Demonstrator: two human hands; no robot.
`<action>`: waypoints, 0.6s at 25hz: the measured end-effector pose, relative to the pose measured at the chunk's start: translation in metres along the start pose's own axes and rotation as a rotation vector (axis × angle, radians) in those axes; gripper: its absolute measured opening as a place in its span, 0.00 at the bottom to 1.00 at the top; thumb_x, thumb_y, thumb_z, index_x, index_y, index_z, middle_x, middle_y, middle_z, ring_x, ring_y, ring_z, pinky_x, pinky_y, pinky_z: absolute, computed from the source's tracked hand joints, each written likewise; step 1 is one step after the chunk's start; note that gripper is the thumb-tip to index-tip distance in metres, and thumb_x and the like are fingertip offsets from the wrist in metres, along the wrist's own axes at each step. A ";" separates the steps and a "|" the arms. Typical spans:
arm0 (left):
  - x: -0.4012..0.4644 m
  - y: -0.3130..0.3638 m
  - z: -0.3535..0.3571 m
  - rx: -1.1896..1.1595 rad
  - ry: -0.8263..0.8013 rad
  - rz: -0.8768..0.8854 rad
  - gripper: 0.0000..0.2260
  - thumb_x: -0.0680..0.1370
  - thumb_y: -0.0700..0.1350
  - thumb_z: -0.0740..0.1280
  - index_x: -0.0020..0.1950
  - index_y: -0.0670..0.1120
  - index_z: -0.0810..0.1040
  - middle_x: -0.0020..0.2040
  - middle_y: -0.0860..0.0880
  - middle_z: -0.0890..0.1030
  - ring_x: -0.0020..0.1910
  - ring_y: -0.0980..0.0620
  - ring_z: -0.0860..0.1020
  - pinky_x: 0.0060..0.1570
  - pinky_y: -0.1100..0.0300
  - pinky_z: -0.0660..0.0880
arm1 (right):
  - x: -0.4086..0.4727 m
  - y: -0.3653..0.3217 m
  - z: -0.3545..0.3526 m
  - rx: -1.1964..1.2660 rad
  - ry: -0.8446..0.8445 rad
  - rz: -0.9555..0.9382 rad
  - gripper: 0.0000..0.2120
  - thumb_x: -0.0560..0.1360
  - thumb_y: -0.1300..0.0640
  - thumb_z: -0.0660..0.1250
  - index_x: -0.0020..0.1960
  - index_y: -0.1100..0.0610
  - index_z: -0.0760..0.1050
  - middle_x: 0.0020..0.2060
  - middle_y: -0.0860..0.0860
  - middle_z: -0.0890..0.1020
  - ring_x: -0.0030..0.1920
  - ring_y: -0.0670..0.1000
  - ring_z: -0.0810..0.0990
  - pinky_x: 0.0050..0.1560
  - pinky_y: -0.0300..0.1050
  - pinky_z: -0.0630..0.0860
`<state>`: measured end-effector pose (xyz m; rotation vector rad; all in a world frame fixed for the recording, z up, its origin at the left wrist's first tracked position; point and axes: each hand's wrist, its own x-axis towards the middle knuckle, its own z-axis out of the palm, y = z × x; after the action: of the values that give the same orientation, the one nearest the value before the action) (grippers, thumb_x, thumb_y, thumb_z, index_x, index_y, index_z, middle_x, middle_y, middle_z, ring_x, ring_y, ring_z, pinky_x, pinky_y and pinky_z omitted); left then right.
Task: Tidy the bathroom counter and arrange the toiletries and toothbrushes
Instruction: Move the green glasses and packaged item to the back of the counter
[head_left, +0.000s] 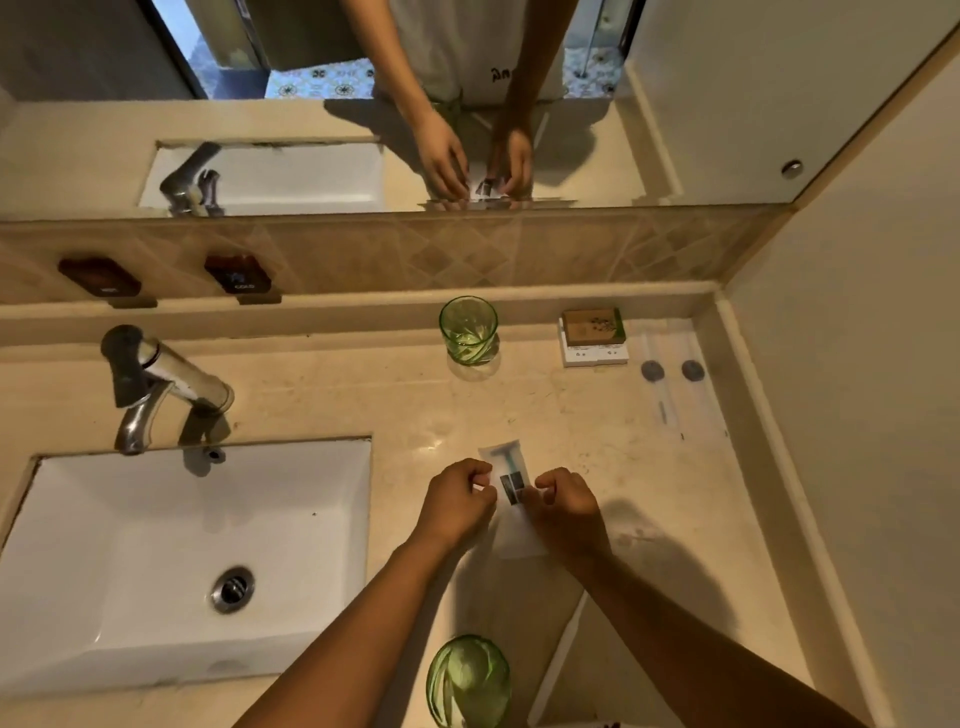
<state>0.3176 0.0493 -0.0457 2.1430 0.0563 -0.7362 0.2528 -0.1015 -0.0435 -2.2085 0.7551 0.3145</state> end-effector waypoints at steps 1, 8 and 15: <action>0.002 0.001 0.003 -0.008 -0.004 -0.010 0.16 0.75 0.40 0.66 0.62 0.46 0.82 0.55 0.50 0.83 0.54 0.51 0.80 0.55 0.62 0.73 | 0.000 -0.004 0.001 0.010 -0.001 0.008 0.15 0.78 0.45 0.66 0.57 0.56 0.77 0.50 0.52 0.79 0.48 0.52 0.78 0.43 0.38 0.70; 0.023 0.004 0.015 -0.250 0.045 -0.163 0.12 0.71 0.45 0.64 0.52 0.50 0.82 0.52 0.44 0.85 0.53 0.42 0.83 0.55 0.46 0.81 | 0.022 -0.009 0.006 0.113 -0.078 0.079 0.13 0.78 0.52 0.69 0.59 0.57 0.81 0.51 0.52 0.85 0.44 0.47 0.78 0.35 0.26 0.66; 0.058 0.038 0.017 -0.387 0.019 -0.136 0.12 0.71 0.37 0.67 0.47 0.53 0.81 0.46 0.48 0.84 0.50 0.46 0.83 0.57 0.50 0.79 | 0.065 -0.020 -0.006 0.200 0.039 0.160 0.09 0.75 0.52 0.70 0.54 0.53 0.82 0.49 0.50 0.86 0.44 0.50 0.82 0.46 0.44 0.78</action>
<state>0.3681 0.0009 -0.0569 1.7875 0.3307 -0.7173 0.3166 -0.1223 -0.0567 -1.9761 0.9451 0.2632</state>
